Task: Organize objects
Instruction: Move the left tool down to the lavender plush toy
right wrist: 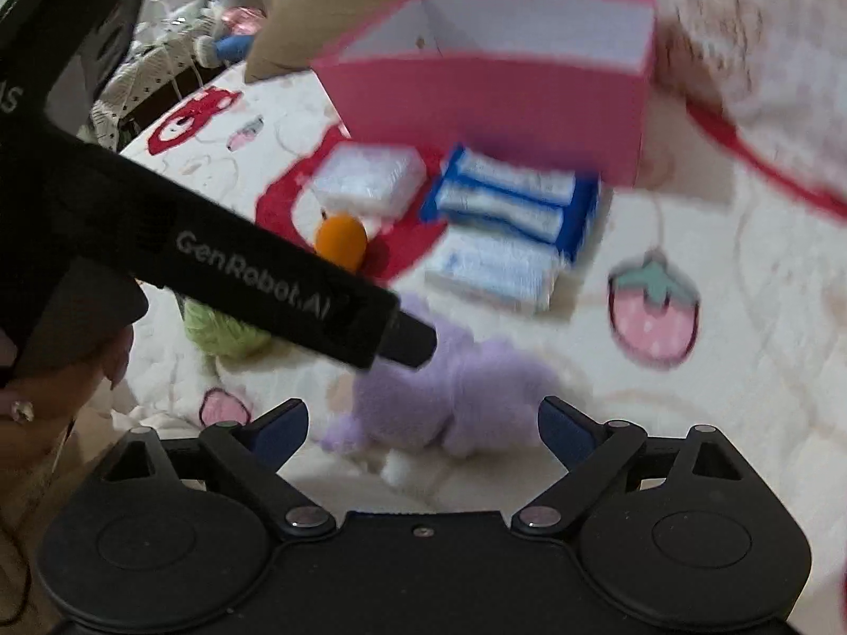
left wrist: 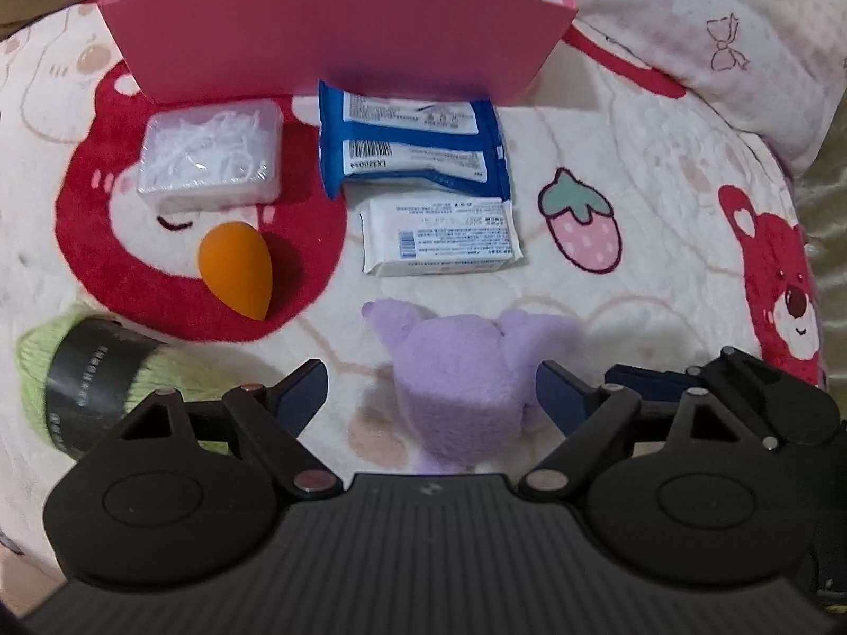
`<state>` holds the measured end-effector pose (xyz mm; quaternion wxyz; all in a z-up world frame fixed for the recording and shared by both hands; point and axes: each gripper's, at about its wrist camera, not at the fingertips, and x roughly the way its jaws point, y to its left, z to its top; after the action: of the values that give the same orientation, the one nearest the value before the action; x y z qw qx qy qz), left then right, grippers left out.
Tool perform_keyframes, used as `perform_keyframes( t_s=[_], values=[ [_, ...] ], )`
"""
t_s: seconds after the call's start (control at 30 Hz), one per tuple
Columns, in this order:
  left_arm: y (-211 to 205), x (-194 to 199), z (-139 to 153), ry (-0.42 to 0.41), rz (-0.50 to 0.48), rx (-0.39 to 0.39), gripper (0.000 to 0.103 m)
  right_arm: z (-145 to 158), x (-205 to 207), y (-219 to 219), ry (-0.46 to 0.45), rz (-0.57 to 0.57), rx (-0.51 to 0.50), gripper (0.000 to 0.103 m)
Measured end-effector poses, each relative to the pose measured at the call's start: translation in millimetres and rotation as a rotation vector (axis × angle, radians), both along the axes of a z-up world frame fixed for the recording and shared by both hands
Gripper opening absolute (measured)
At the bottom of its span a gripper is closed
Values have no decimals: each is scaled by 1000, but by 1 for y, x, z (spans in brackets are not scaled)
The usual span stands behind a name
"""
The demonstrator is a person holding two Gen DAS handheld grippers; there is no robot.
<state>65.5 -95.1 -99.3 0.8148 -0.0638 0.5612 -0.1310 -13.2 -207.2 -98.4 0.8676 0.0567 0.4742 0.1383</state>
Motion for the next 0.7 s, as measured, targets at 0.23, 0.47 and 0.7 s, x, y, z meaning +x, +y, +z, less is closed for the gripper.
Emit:
perform_keyframes(
  t_s=[0.23, 0.47, 0.7],
  values=[
    [12, -2, -19, 59, 62, -101, 65, -9, -9, -9, -13, -33, 31, 95],
    [16, -12, -39, 135, 98, -204, 47, -13, 1, -4, -19, -22, 14, 93],
    [14, -13, -37, 103, 96, -201, 42, -24, 8, -4, 0, -48, -18, 78]
  ],
)
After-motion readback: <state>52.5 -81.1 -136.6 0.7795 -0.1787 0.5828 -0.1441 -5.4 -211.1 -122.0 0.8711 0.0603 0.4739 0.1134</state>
